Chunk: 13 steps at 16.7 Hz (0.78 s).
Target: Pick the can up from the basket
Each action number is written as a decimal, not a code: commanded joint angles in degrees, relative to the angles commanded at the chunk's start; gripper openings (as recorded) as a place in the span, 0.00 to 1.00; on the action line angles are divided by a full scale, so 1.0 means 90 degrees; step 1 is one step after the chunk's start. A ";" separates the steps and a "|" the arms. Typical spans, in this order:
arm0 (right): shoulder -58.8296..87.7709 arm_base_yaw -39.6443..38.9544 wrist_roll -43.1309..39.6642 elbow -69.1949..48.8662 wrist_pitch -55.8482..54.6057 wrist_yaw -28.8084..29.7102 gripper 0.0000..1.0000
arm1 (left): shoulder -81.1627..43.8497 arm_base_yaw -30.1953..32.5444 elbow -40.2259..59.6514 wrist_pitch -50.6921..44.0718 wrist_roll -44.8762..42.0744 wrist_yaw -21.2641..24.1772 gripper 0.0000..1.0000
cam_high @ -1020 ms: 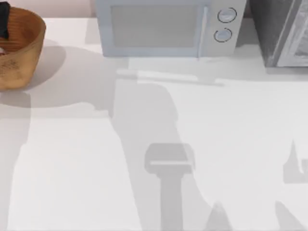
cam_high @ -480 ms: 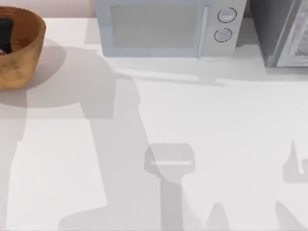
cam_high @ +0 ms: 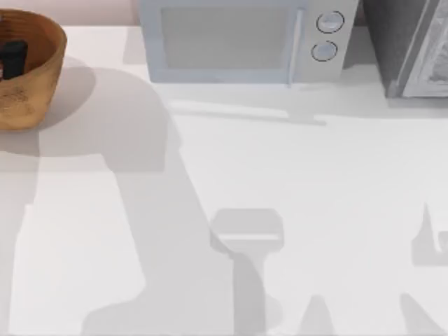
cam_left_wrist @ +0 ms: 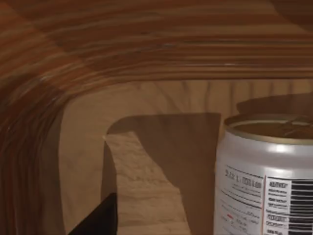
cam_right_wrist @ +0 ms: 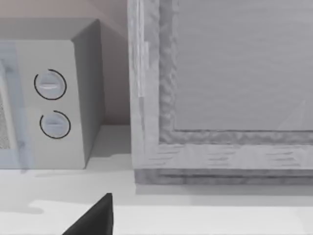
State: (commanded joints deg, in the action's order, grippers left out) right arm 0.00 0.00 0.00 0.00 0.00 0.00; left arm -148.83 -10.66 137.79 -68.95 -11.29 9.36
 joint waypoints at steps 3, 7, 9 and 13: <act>0.0000 0.0000 0.0000 0.0000 0.0000 0.0000 1.00 | -0.0100 0.0029 -0.0298 0.0401 0.0030 -0.0004 1.00; 0.0000 0.0000 0.0000 0.0000 0.0000 0.0000 1.00 | -0.0103 0.0030 -0.0309 0.0414 0.0031 -0.0004 1.00; 0.0000 0.0000 0.0000 0.0000 0.0000 0.0000 1.00 | -0.0103 0.0030 -0.0309 0.0414 0.0031 -0.0004 0.85; 0.0000 0.0000 0.0000 0.0000 0.0000 0.0000 1.00 | -0.0103 0.0030 -0.0309 0.0414 0.0031 -0.0004 0.55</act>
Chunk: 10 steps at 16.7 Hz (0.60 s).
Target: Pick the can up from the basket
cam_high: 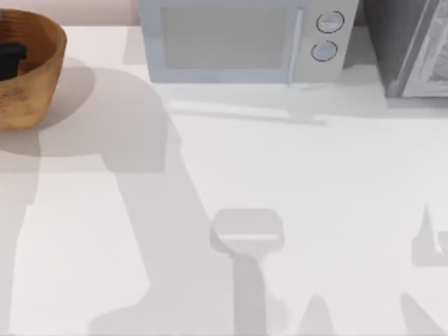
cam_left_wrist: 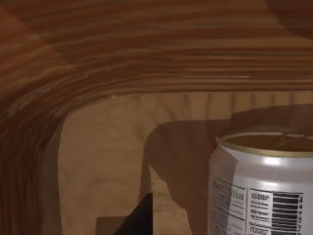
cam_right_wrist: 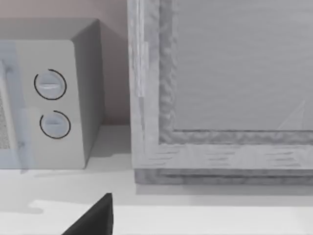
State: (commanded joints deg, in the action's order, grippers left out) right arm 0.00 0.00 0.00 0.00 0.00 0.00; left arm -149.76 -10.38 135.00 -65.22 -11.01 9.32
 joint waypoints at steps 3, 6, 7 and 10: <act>0.0000 0.0000 0.0000 0.0000 0.0000 0.0000 1.00 | 0.0000 0.0000 0.0000 0.0000 0.0000 0.0000 0.32; 0.0000 0.0000 0.0000 0.0000 0.0000 0.0000 1.00 | 0.0000 0.0000 0.0000 0.0000 0.0000 0.0000 0.10; 0.0000 0.0000 0.0000 0.0000 0.0000 0.0000 1.00 | 0.0000 0.0000 0.0000 0.0000 0.0000 0.0000 0.02; 0.0000 0.0000 0.0000 0.0000 0.0000 0.0000 1.00 | 0.0000 0.0000 0.0000 0.0000 0.0000 0.0000 0.00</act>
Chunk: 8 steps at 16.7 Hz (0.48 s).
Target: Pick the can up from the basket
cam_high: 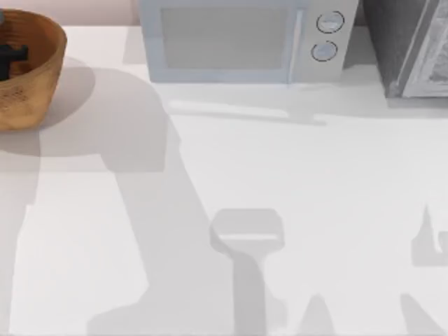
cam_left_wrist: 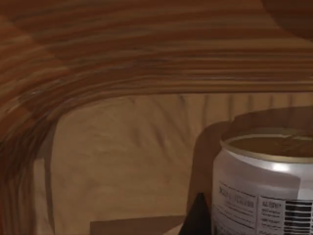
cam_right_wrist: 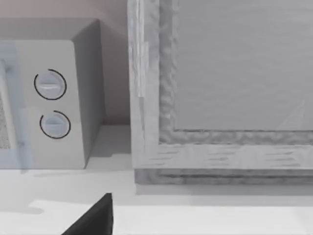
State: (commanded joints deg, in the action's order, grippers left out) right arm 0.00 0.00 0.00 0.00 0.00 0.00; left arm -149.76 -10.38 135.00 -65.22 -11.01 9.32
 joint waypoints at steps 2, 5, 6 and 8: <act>0.0000 0.0000 0.0000 0.0000 0.0000 0.0000 1.00 | 0.0000 0.0000 0.0000 0.0000 0.0000 0.0000 0.00; 0.0000 0.0000 0.0000 0.0000 0.0000 0.0000 1.00 | 0.0000 0.0000 0.0000 0.0000 0.0000 0.0000 0.00; 0.0000 0.0000 0.0000 0.0000 0.0000 0.0000 1.00 | 0.0285 -0.0018 -0.0051 -0.0028 0.0010 -0.0010 0.00; 0.0000 0.0000 0.0000 0.0000 0.0000 0.0000 1.00 | 0.0347 -0.0018 -0.0101 0.0007 0.0019 -0.0015 0.00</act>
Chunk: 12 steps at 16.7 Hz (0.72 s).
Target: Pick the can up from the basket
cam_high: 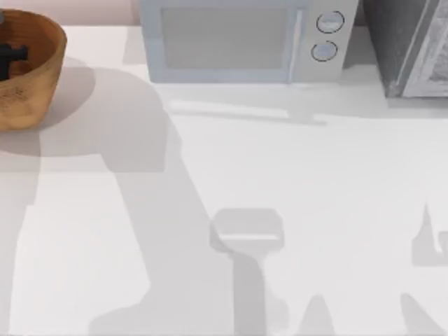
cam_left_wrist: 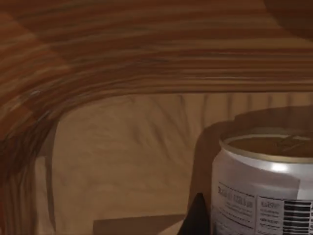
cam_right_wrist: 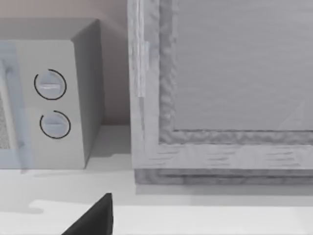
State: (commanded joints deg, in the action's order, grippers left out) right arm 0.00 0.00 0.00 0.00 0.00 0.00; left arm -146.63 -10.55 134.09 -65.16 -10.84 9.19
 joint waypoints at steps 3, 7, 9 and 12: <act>0.0000 0.0000 0.0000 0.0000 0.0000 0.0000 1.00 | 0.0585 0.0023 -0.0504 0.0306 0.0065 -0.0042 0.00; 0.0000 0.0000 0.0000 0.0000 0.0000 0.0000 1.00 | 0.2296 0.0141 -0.2032 0.1086 0.0192 -0.0147 0.00; 0.0000 0.0000 0.0000 0.0000 0.0000 0.0000 1.00 | 0.3520 0.0232 -0.3139 0.1592 0.0269 -0.0215 0.00; 0.0000 0.0000 0.0000 0.0000 0.0000 0.0000 1.00 | 0.5662 0.0392 -0.5080 0.2452 0.0404 -0.0335 0.00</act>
State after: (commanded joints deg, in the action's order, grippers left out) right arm 0.00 0.00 0.00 0.00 0.00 0.00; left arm -95.67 -7.02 88.37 -43.09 -7.21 6.17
